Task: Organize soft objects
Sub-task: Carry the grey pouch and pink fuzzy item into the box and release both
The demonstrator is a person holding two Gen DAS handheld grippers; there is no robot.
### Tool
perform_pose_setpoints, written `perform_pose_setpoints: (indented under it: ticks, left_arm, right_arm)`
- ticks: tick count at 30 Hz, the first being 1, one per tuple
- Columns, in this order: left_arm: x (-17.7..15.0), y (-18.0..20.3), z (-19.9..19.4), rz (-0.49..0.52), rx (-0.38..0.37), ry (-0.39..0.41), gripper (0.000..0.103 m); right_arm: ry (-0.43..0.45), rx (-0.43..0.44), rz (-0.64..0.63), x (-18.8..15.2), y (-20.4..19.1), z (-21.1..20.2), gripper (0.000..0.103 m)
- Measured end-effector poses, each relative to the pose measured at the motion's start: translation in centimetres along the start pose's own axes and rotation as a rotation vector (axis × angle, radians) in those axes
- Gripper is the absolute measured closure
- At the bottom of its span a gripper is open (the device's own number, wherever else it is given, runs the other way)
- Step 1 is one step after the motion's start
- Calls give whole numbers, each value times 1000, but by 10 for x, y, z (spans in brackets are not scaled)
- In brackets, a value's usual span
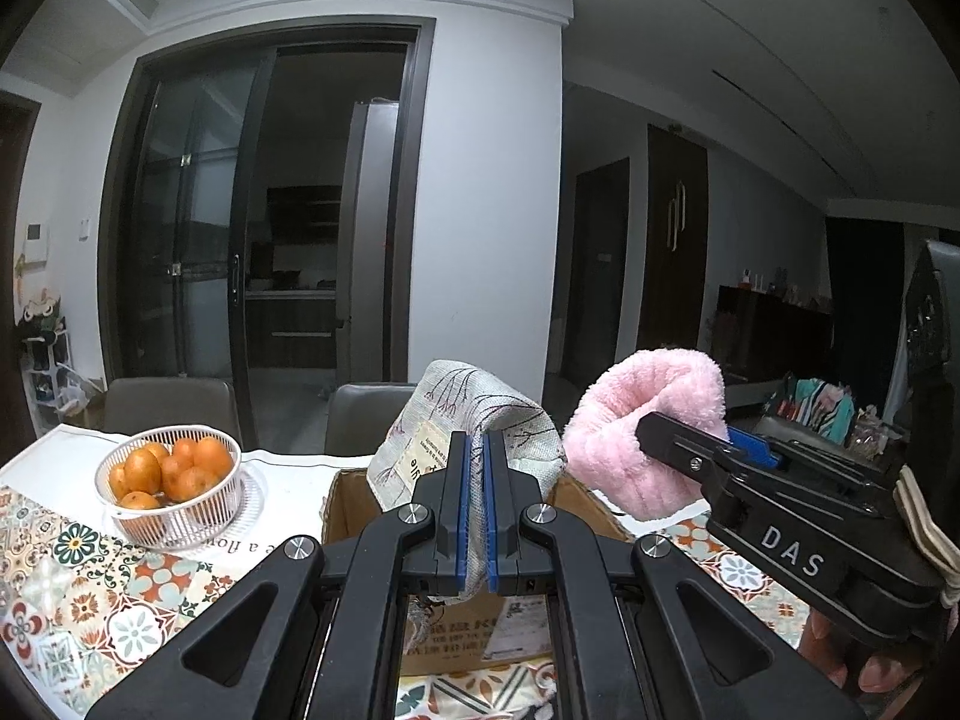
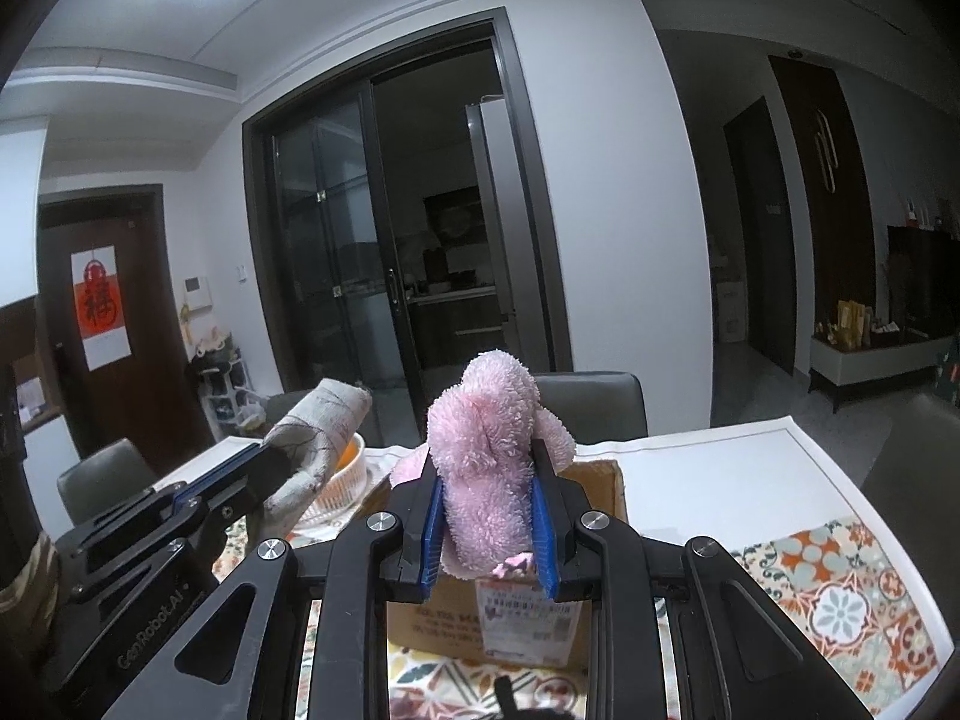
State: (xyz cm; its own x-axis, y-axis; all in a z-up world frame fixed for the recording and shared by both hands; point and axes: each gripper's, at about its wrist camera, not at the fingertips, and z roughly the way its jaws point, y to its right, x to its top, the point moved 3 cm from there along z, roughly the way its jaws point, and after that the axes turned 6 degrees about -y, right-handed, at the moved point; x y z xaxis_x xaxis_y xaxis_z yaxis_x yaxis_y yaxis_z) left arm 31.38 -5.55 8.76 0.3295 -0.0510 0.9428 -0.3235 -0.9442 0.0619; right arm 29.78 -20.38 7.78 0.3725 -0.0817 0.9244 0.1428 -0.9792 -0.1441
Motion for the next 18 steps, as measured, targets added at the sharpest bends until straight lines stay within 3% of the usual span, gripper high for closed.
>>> perform_pose_setpoints:
  ticks: [18]
  left_arm:
    - [-14, -14, 71, 19, 25, -106, 97]
  right_arm:
    - [-111, -22, 5, -7, 19, 71, 77]
